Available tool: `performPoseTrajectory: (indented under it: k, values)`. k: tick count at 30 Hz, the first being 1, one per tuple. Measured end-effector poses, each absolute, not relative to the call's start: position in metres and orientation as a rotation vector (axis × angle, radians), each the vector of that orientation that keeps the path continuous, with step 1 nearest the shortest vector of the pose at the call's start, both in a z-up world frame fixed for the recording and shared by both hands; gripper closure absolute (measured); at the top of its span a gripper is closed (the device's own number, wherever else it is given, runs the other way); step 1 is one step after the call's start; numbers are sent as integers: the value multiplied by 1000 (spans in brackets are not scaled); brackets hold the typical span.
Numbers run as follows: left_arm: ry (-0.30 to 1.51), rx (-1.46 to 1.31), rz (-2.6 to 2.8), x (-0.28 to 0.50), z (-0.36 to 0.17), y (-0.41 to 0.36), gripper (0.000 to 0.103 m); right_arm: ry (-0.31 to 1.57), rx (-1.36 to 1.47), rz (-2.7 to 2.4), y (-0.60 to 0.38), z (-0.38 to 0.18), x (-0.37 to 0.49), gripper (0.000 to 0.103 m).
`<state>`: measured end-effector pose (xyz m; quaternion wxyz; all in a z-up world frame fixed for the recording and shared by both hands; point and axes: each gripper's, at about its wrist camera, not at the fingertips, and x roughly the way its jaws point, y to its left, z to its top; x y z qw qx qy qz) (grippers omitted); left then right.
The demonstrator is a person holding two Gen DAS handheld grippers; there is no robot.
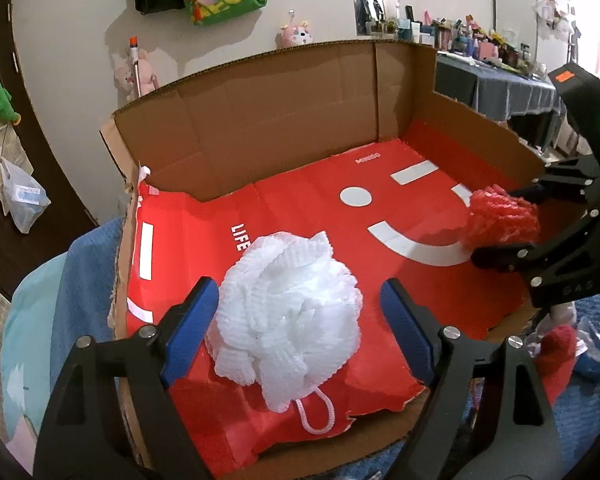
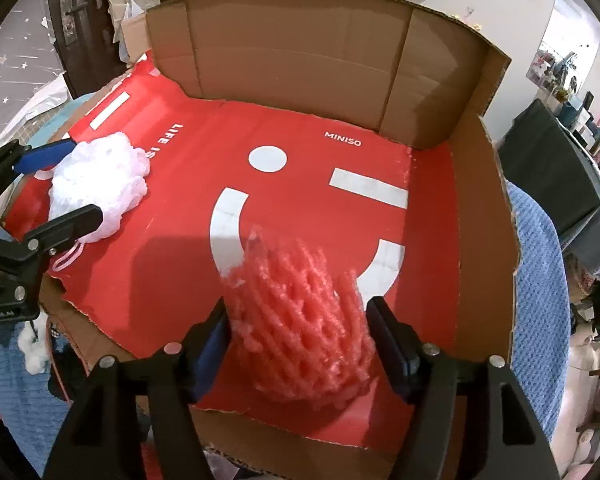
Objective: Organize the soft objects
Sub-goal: 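Carry both items into the box and open both tools to release them, then withdraw both tools from the box back over the blanket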
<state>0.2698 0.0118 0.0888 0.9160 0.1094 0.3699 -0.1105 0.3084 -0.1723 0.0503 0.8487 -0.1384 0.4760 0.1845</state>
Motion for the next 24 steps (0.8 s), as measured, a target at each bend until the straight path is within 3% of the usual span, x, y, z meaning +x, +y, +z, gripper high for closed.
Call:
performPoseTrajectory:
  k: [8,10,14,17,24]
  values:
    - [723,176,-238,255,107,12,14,981,-269,397,-175,62,296,32]
    - [706,165,-243,248,113,12,14,963,-270,390,-175,68,291,21]
    - [670,141,-247,231,125,13,12,923,-246,388,-181,83,280,20]
    - [631,121,-247,216,135,13,5,892,-222,386,-186,95,272,19]
    - [527,67,-244,174,163,17,5,797,-159,391,-199,125,239,12]
